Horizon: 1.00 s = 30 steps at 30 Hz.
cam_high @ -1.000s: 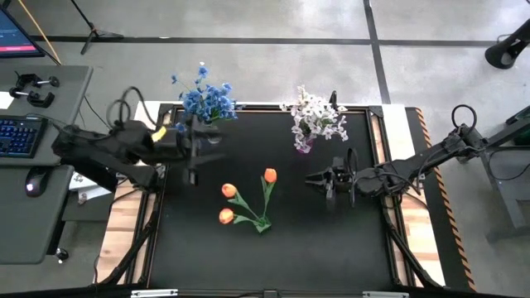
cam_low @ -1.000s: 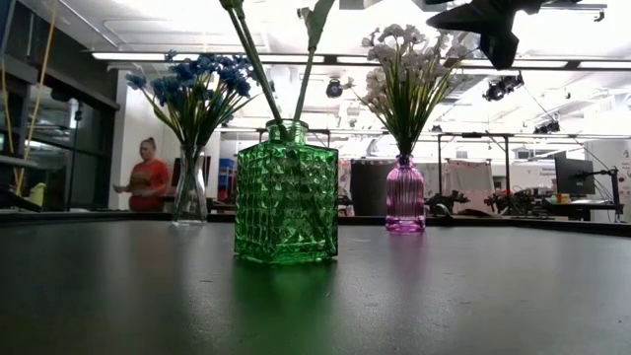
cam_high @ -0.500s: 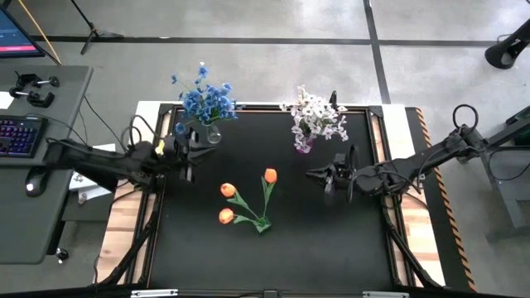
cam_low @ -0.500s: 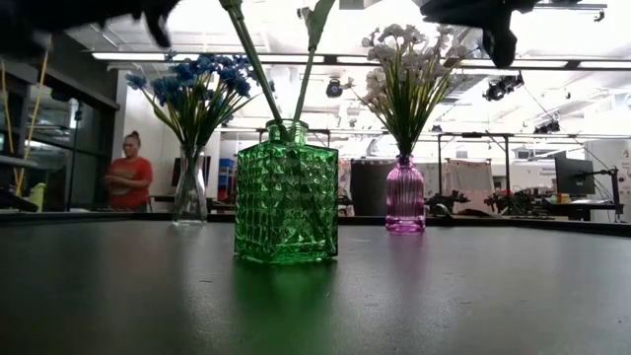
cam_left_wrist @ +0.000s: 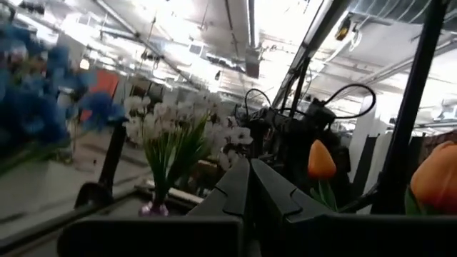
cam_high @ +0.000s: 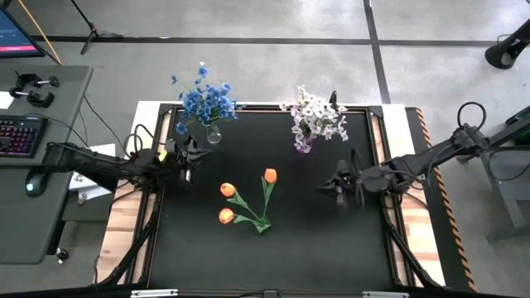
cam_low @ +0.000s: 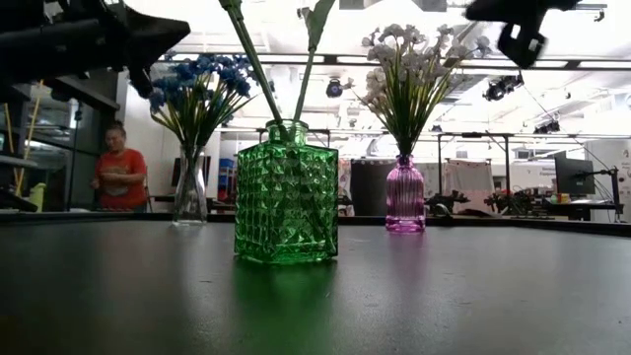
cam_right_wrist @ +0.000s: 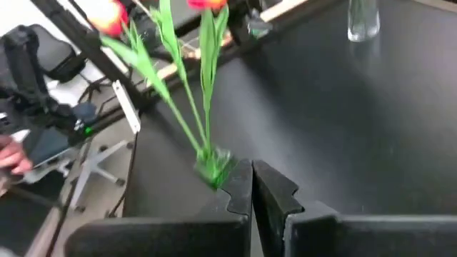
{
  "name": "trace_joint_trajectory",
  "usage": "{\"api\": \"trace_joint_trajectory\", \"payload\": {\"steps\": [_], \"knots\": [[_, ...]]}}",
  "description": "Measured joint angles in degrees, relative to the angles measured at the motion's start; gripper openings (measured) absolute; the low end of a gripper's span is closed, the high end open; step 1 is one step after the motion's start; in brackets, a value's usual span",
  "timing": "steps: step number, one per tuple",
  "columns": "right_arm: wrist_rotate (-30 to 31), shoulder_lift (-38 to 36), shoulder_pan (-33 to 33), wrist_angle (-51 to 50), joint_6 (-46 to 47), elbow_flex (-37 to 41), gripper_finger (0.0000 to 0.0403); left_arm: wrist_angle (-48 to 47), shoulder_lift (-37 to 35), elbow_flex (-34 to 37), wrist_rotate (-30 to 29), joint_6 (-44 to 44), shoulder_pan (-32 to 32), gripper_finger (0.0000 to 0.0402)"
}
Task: Sort flowers into vase by color
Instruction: Return to Home Position
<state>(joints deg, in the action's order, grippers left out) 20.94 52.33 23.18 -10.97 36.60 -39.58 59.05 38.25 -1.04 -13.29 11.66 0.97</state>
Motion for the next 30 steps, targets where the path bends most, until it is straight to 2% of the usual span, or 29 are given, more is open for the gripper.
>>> {"api": "trace_joint_trajectory", "payload": {"steps": [7, 9, 11, 13, 16, 21, 25, 30], "knots": [[5.03, -12.13, 5.60, 1.82, 1.97, 9.84, 0.0000, -5.20, 0.07, 0.00, -0.13, 3.67, 0.07, 0.0001], [6.87, -16.40, 5.18, 7.08, 0.44, 14.77, 0.0000, -6.68, 0.10, 0.00, -0.14, 3.72, 0.07, 0.0001], [7.02, -20.49, 2.67, 16.43, -2.89, 20.53, 0.0000, -7.80, 0.08, 0.00, -0.12, 3.68, 0.07, 0.0001], [3.49, -24.00, -1.78, 26.66, -6.49, 25.73, 0.0000, -9.15, 0.10, 0.00, -0.12, 3.72, 0.07, 0.0001], [-6.26, -27.40, -10.14, 36.87, -9.34, 31.15, 0.0000, -9.82, 0.08, 0.00, -0.14, 3.72, 0.07, 0.0001], [-21.07, -30.03, -20.21, 38.98, -11.08, 35.28, 0.0000, -10.04, 0.10, 0.00, -0.14, 3.71, 0.07, 0.0001], [-25.33, -31.56, -21.70, 39.13, -12.84, 38.84, 0.0000, -10.04, 0.10, 0.00, -0.14, 3.72, 0.07, 0.0001], [-25.10, -32.82, -20.60, 33.57, -18.54, 39.00, 0.0000, -10.02, 0.10, 0.00, -0.13, 3.71, 0.07, 0.0001]]}}
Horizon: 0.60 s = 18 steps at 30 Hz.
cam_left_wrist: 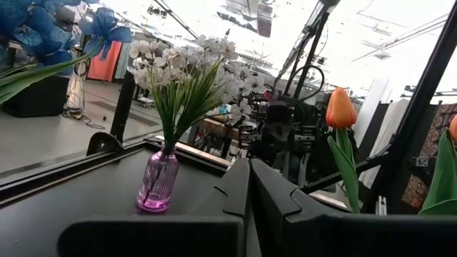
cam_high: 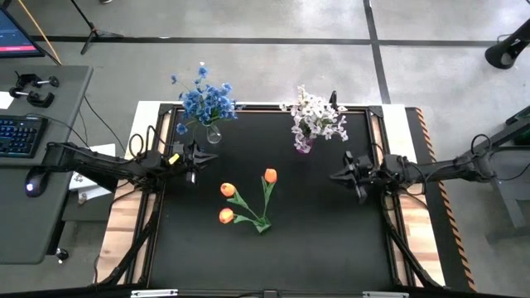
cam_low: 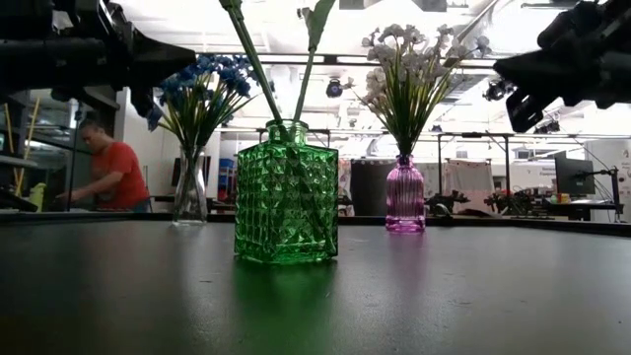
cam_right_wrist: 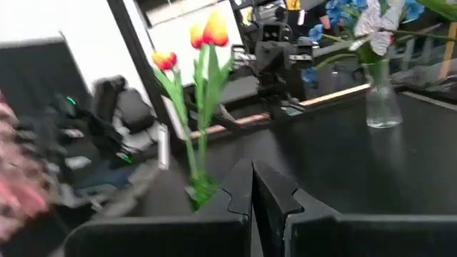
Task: Sort flowers into vase by color
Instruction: Return to Home Position
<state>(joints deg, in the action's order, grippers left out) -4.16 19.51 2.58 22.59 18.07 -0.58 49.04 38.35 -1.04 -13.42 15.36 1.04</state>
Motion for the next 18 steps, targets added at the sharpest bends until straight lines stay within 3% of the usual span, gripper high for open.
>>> {"api": "trace_joint_trajectory", "payload": {"steps": [4, 14, 18], "knots": [[2.72, 0.04, 0.08, -2.67, -3.52, 0.00, 0.0000, 0.02, 0.00, 0.00, 0.01, -0.01, 0.00, 0.0001], [2.84, -0.14, 0.08, -8.46, -3.59, 0.00, 0.0000, -0.11, -0.02, 0.00, -0.01, -0.01, 0.03, 0.0001], [2.86, -4.01, 0.47, -12.34, -3.58, 0.00, 0.0000, -4.41, -5.18, 0.04, -0.16, -0.01, 0.69, 0.0001]]}}
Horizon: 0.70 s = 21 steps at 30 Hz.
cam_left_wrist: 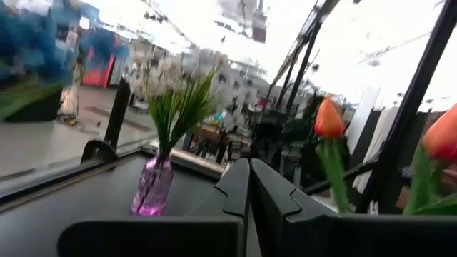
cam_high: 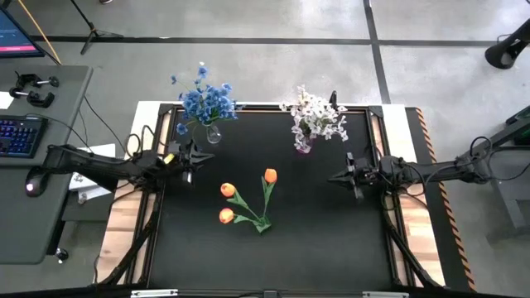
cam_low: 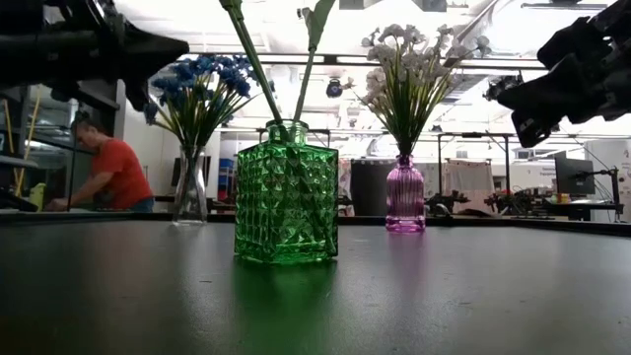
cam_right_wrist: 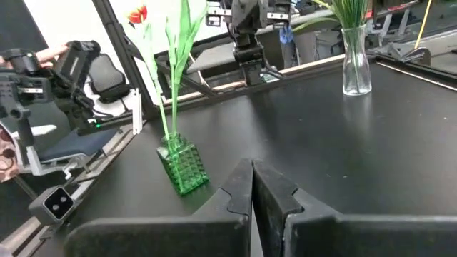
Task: Sort flowers into vase by color
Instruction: Return to Home Position
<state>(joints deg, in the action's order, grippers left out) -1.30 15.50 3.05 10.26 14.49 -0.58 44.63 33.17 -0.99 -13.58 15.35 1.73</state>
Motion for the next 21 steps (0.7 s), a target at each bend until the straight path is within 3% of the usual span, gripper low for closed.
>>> {"api": "trace_joint_trajectory", "payload": {"steps": [5, 14, 21], "knots": [[0.00, -1.72, -0.01, -1.49, -0.01, 0.00, 0.0000, -7.17, -9.02, 0.00, -0.07, 0.03, -0.01, 0.0001], [0.00, -1.72, -0.01, -1.48, -0.01, 0.02, 0.0000, -10.34, -23.85, -0.04, -0.07, 0.02, -0.01, 0.0001], [0.02, -1.72, -0.02, -1.48, -0.01, 0.02, 0.0000, -10.66, -27.16, -0.05, -0.07, 0.00, -0.01, 0.0001]]}}
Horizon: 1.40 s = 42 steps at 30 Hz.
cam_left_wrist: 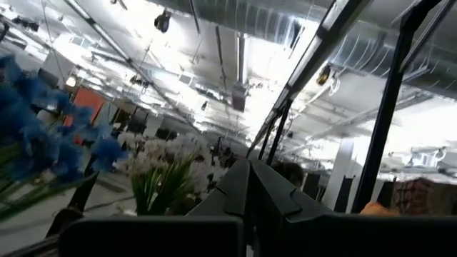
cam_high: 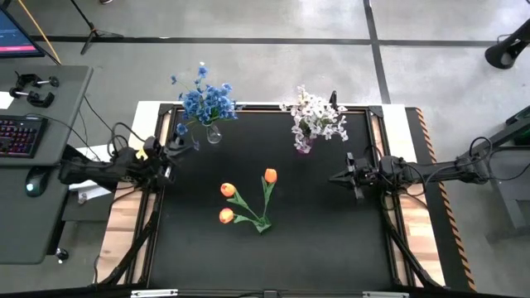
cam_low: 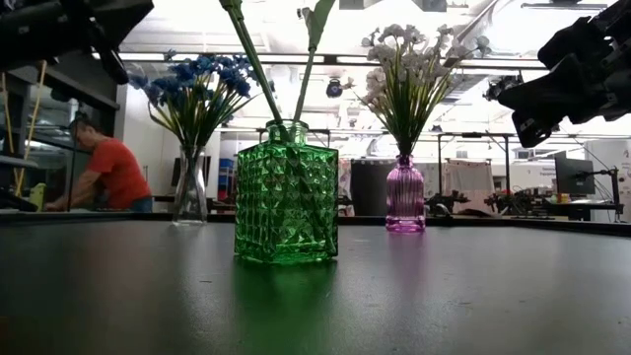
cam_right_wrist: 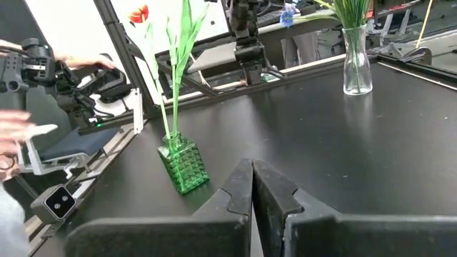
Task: Sort flowers into vase by color
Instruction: Return to Home Position
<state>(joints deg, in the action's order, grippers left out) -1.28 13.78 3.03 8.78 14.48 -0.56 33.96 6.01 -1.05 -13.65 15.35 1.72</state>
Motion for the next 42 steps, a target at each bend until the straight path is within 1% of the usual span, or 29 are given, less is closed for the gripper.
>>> {"api": "trace_joint_trajectory", "payload": {"steps": [5, 9, 11, 14, 18, 23, 42], "knots": [[0.00, 0.02, 0.01, 0.00, 0.00, 0.00, 0.0000, -5.17, -5.96, 0.01, -0.05, 0.01, -0.76, 0.0001], [0.07, 0.11, 0.01, -0.18, 0.00, 0.00, 0.0000, -9.37, -5.76, 0.32, 1.51, -5.53, -2.06, 0.0001], [0.07, 0.08, 0.02, -0.48, 0.00, 0.00, 0.0000, -14.89, -5.82, 0.27, 3.70, -6.40, -2.95, 0.0001], [0.07, 0.09, 0.00, -0.75, 0.00, 0.00, 0.0000, -23.05, -5.80, 0.38, 6.03, -5.44, -4.24, 0.0001], [0.06, 0.09, 0.01, -0.90, 0.01, 0.00, 0.0000, -32.29, -5.80, 0.38, 5.86, -3.65, -4.81, 0.0001], [0.02, 0.09, 0.00, -0.92, 0.00, 0.00, 0.0000, -32.72, -5.84, 0.36, 8.17, -9.27, -4.77, 0.0001], [-0.02, 0.09, 0.02, -1.08, 0.00, 0.02, 0.0000, -32.55, -5.19, 0.36, 8.11, -8.00, -4.81, 0.0001]]}}
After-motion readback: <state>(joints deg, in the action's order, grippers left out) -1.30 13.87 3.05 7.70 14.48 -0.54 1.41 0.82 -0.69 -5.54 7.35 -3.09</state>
